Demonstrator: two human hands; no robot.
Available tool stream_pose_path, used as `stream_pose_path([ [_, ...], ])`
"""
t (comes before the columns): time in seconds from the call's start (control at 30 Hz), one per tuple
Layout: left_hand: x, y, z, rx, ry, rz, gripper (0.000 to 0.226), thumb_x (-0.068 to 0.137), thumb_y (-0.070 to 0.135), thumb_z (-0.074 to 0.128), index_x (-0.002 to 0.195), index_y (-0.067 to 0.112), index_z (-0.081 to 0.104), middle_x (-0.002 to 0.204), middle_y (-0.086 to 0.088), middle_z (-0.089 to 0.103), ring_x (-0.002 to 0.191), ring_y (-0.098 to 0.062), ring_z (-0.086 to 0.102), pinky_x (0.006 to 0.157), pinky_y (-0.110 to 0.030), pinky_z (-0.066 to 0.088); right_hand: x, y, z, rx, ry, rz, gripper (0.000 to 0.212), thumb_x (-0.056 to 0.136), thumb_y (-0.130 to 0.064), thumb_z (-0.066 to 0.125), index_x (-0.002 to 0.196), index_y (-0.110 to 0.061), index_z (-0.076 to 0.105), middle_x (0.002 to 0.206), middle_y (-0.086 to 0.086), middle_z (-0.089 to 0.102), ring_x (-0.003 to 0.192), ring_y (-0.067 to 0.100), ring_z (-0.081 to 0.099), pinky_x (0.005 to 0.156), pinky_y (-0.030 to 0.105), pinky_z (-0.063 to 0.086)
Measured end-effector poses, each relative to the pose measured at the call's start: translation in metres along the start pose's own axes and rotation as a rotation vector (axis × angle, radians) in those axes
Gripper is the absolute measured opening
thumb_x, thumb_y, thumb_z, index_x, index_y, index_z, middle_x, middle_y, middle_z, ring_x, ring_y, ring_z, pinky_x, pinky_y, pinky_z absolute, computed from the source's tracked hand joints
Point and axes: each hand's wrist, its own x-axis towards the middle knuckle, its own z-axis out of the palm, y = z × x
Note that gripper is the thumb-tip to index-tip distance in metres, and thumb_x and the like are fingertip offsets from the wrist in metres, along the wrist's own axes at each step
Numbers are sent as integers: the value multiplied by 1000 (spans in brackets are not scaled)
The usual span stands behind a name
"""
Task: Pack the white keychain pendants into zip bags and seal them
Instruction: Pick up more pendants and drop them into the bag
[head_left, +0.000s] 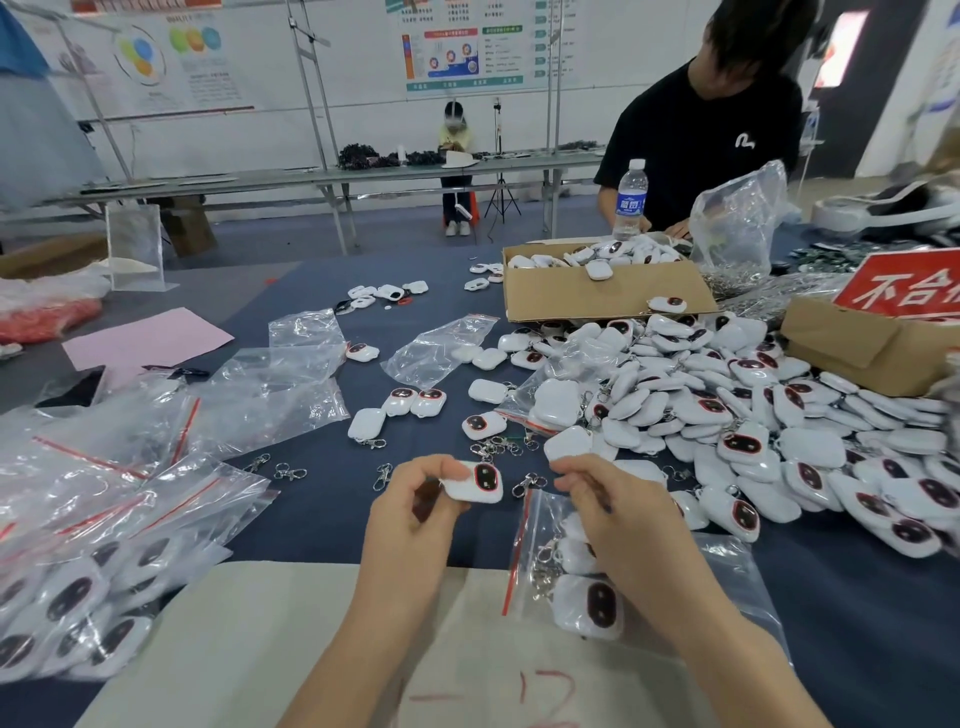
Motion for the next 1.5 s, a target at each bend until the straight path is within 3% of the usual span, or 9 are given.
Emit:
stream_pose_path([
  [0.23, 0, -7, -4, 248, -246, -10, 33, 97, 6, 56, 95, 38, 67, 91, -1, 73, 84, -36, 62, 85, -53, 51, 2, 3, 0, -154, -118, 50, 26, 103, -35, 48, 121, -39, 65, 101, -19, 69, 97, 1, 59, 79, 22, 39],
  [0.4, -8, 1, -5, 251, -384, -36, 28, 84, 29, 49, 104, 37, 67, 75, 8, 67, 67, -22, 47, 64, -24, 39, 2, -2, -2, -172, -159, 21, 23, 102, -36, 50, 117, -39, 66, 101, -20, 70, 101, 2, 60, 90, 28, 47],
  [0.5, -10, 4, -2, 227, -438, -74, 19, 92, 38, 55, 106, 36, 68, 87, -7, 71, 74, -29, 57, 73, -32, 45, 2, -4, -2, -201, -175, 1, 22, 103, -36, 48, 115, -37, 67, 108, -16, 70, 106, 8, 59, 97, 37, 46],
  [0.83, -20, 13, 19, 197, -311, -114, 14, 99, 30, 62, 102, 33, 76, 95, 14, 76, 80, -2, 68, 76, -15, 51, 2, -5, 3, -233, -137, -16, 24, 103, -35, 46, 114, -36, 68, 109, -13, 70, 107, 11, 59, 97, 39, 44],
  [0.9, -26, 13, 25, 177, -334, -109, 14, 99, 33, 64, 109, 34, 74, 96, 14, 74, 83, -5, 68, 80, -22, 54, 2, -5, 4, -215, -131, -13, 24, 103, -34, 47, 114, -36, 68, 108, -13, 70, 107, 11, 59, 97, 39, 44],
  [1.03, -33, 10, 33, 309, -335, -19, 27, 96, 40, 65, 121, 45, 57, 94, 10, 71, 76, -4, 66, 75, -22, 52, 0, -5, 3, -126, -95, 1, 23, 102, -30, 50, 115, -36, 69, 104, -18, 70, 103, 3, 61, 96, 32, 46],
  [1.17, -37, 10, 34, 365, -371, -17, 33, 87, 63, 56, 119, 55, 50, 105, 20, 71, 102, 1, 63, 90, -23, 50, 1, -3, 4, 1, -81, 36, 21, 100, -28, 54, 108, -41, 69, 90, -23, 71, 90, -8, 62, 79, 12, 45],
  [1.37, -35, 7, 35, 318, -276, 15, 17, 99, 25, 57, 106, 40, 62, 79, 5, 72, 66, -9, 59, 73, -29, 51, 3, -4, 0, 202, -36, 87, 32, 100, -15, 49, 101, -42, 68, 90, -27, 72, 78, 1, 65, 69, 17, 47],
  [1.5, -32, 3, 32, 278, -284, -4, 22, 97, 18, 59, 106, 37, 64, 83, 3, 74, 74, -20, 64, 76, -35, 53, 8, -5, -16, 238, 202, 91, 31, 102, -15, 50, 103, -40, 68, 98, -20, 73, 76, 8, 62, 71, 16, 48],
])
